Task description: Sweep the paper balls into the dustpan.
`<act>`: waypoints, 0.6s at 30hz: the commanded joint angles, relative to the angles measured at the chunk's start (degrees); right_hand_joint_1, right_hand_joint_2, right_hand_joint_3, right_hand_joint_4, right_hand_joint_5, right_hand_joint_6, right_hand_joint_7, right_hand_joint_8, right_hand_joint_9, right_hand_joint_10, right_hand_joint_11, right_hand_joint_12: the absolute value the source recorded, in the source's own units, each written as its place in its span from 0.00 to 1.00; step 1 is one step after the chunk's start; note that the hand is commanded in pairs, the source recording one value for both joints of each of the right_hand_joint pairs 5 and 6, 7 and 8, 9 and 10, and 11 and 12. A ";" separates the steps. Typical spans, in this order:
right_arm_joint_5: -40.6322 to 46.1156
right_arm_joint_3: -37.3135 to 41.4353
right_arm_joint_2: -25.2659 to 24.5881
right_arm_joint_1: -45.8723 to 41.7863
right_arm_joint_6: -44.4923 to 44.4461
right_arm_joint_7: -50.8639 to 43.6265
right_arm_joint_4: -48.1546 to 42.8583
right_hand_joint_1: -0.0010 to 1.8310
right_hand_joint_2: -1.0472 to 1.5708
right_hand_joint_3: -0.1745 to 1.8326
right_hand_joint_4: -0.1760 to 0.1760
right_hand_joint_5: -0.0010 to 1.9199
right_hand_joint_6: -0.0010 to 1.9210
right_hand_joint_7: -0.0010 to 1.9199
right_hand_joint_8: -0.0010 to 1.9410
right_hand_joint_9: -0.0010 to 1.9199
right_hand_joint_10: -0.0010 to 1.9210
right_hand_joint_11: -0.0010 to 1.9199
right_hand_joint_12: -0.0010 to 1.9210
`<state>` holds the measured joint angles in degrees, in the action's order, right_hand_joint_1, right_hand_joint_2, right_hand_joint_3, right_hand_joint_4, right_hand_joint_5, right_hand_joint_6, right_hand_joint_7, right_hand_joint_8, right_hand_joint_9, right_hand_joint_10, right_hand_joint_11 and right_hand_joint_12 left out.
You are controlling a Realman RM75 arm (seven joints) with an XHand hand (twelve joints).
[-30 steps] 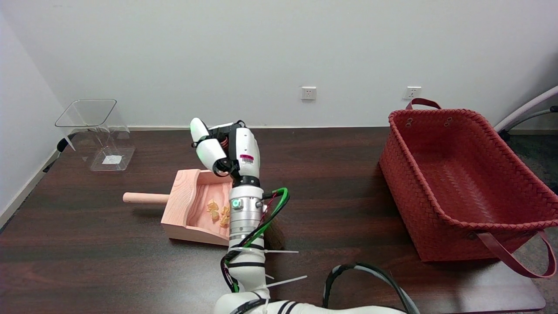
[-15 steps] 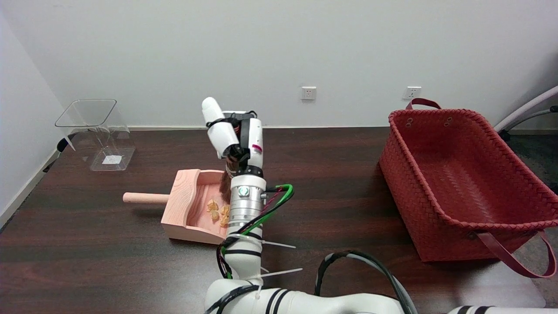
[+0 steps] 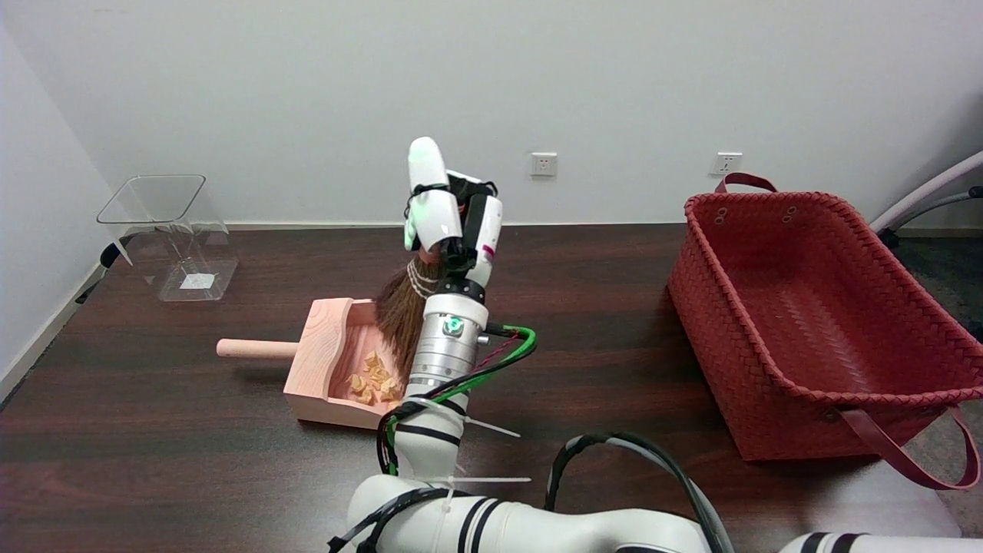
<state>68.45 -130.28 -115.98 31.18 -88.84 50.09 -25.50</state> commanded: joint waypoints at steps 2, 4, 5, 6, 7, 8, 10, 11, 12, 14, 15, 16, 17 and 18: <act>-1.32 -0.35 1.16 0.24 -3.02 0.38 -5.18 0.33 1.00 0.03 0.50 1.00 1.00 1.00 0.99 1.00 1.00 1.00 1.00; -2.71 -0.42 2.26 -0.46 -1.55 -1.95 -7.61 0.33 1.00 0.03 0.50 1.00 1.00 1.00 0.99 1.00 1.00 1.00 1.00; -3.77 -0.43 3.41 -1.02 0.08 -4.00 -10.01 0.33 1.00 0.02 0.50 1.00 1.00 1.00 0.99 1.00 1.00 1.00 1.00; -4.15 -0.43 4.10 -1.43 1.17 -5.06 -11.53 0.34 1.00 0.02 0.50 1.00 1.00 1.00 0.99 1.00 1.00 1.00 1.00; -4.98 -0.43 5.39 -2.19 3.43 -6.96 -14.56 0.34 1.00 0.02 0.50 1.00 1.00 1.00 0.99 1.00 1.00 1.00 1.00; -5.49 -0.43 6.23 -2.70 4.82 -7.59 -16.30 0.35 1.00 0.01 0.50 1.00 1.00 1.00 0.99 1.00 1.00 1.00 1.00; -6.55 -0.43 9.19 -4.34 9.60 -10.83 -22.52 0.36 1.00 0.01 0.50 1.00 1.00 1.00 0.99 1.00 1.00 1.00 1.00; -6.66 -0.43 9.93 -4.79 11.12 -11.64 -23.58 0.36 1.00 0.02 0.50 1.00 1.00 1.00 0.99 1.00 1.00 1.00 1.00; -6.67 -0.36 11.22 -5.48 13.57 -13.08 -26.33 0.37 1.00 0.02 0.50 1.00 1.00 1.00 0.99 1.00 1.00 1.00 1.00; -6.67 -0.20 12.85 -6.40 17.37 -15.01 -30.41 0.37 1.00 0.03 0.50 1.00 1.00 1.00 0.99 1.00 1.00 1.00 1.00; -6.45 -0.05 13.95 -6.65 19.51 -16.15 -32.64 0.37 1.00 0.03 0.50 1.00 1.00 1.00 0.99 1.00 1.00 1.00 1.00; -6.00 -0.03 15.07 -7.03 21.45 -17.48 -34.87 0.38 1.00 0.04 0.50 1.00 1.00 1.00 0.99 1.00 1.00 1.00 1.00; -5.80 0.04 15.55 -7.28 22.44 -18.06 -35.96 0.38 1.00 0.05 0.50 1.00 1.00 1.00 0.99 1.00 1.00 1.00 1.00; -5.41 0.20 16.49 -7.76 24.11 -18.86 -37.70 0.39 1.00 0.05 0.50 1.00 1.00 1.00 0.99 1.00 1.00 1.00 1.00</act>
<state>65.77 -130.58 -111.86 29.65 -85.75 45.72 -37.45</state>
